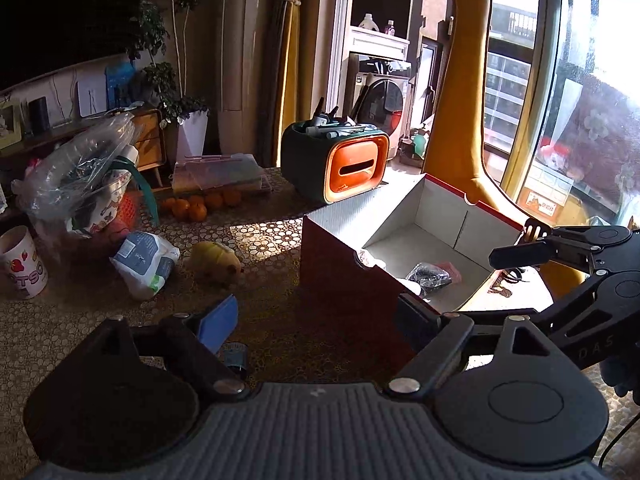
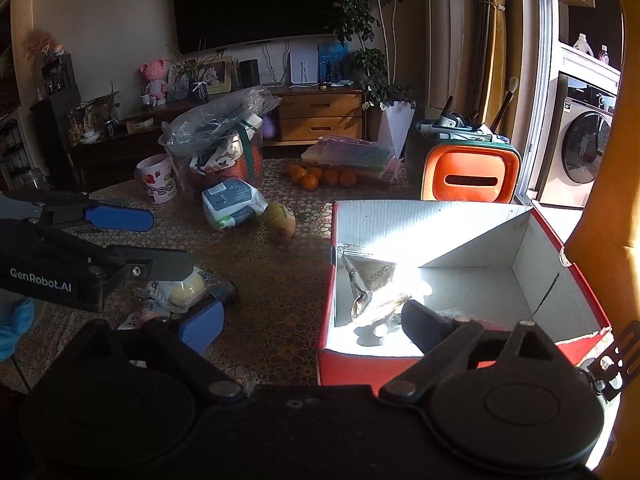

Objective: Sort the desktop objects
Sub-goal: 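Withdraw both open tools from the box back over the table, then reach the left tool to the white blueberry bag while the right tool reaches the blue bottle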

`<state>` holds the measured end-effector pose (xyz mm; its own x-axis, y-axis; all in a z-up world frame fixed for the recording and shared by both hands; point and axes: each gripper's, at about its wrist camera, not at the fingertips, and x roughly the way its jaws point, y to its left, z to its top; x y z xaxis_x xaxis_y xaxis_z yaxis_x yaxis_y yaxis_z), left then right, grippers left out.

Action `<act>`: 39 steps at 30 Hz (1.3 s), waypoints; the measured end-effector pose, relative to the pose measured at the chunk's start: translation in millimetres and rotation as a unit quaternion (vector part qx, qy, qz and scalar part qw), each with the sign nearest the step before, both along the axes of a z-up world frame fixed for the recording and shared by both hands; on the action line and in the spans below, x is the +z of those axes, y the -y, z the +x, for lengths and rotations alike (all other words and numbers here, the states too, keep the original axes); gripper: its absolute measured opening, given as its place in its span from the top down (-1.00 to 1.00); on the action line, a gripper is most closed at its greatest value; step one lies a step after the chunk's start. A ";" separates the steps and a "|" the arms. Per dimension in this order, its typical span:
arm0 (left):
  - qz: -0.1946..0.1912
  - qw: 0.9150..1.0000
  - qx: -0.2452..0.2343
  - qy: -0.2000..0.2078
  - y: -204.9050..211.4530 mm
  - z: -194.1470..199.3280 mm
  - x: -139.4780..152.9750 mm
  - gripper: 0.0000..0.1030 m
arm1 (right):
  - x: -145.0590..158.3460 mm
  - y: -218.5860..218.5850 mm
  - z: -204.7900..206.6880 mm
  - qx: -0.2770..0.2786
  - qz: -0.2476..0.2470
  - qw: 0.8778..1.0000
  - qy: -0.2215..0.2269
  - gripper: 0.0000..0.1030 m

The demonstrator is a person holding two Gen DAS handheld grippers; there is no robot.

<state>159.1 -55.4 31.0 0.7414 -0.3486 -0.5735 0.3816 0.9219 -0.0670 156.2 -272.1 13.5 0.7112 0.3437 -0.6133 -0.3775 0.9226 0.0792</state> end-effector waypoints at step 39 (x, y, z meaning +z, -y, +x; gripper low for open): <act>0.048 0.998 0.038 -0.002 -89.3 4.4 -96.5 -0.96 | -68.9 -120.5 57.8 0.042 -0.028 0.997 -0.051 -0.83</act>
<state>163.5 33.9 -65.4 0.7609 -0.2343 -0.6051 0.3100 0.9505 0.0219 214.0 -151.6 -55.4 0.6140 0.3616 -0.7015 -0.4456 0.8925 0.0701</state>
